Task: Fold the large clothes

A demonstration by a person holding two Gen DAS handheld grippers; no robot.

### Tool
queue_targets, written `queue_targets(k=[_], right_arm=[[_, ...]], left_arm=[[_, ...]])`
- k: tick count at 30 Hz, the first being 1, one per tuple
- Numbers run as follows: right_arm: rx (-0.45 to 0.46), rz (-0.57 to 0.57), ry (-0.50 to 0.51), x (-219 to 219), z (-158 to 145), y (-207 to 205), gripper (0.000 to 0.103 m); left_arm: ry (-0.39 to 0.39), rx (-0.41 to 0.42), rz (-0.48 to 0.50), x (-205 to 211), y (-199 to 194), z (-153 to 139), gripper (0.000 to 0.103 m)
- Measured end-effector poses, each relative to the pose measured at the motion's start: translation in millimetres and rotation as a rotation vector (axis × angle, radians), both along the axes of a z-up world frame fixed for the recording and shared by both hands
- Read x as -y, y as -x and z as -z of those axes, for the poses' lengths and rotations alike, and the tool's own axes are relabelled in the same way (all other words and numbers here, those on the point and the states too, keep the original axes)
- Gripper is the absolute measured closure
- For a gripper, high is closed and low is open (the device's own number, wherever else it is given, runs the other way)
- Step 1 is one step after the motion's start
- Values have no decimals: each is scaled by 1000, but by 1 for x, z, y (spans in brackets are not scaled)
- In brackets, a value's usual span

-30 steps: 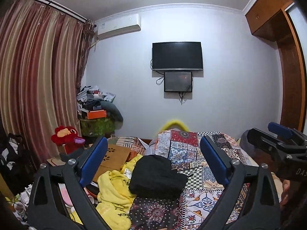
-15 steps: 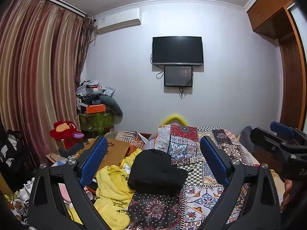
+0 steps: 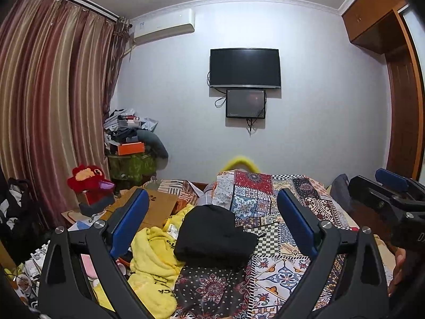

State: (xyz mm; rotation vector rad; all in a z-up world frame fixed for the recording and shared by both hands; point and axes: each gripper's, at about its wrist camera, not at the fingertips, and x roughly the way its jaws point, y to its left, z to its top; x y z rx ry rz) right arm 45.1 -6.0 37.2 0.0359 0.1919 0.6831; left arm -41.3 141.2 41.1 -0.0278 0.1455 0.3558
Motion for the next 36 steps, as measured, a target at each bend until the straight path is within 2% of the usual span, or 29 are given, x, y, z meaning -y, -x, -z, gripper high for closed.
queue_targets(k=[36], right_arm=[[-32,2,-1,1,3,-6,0]], left_arm=[[53,-8,42,0,-2,5,6]])
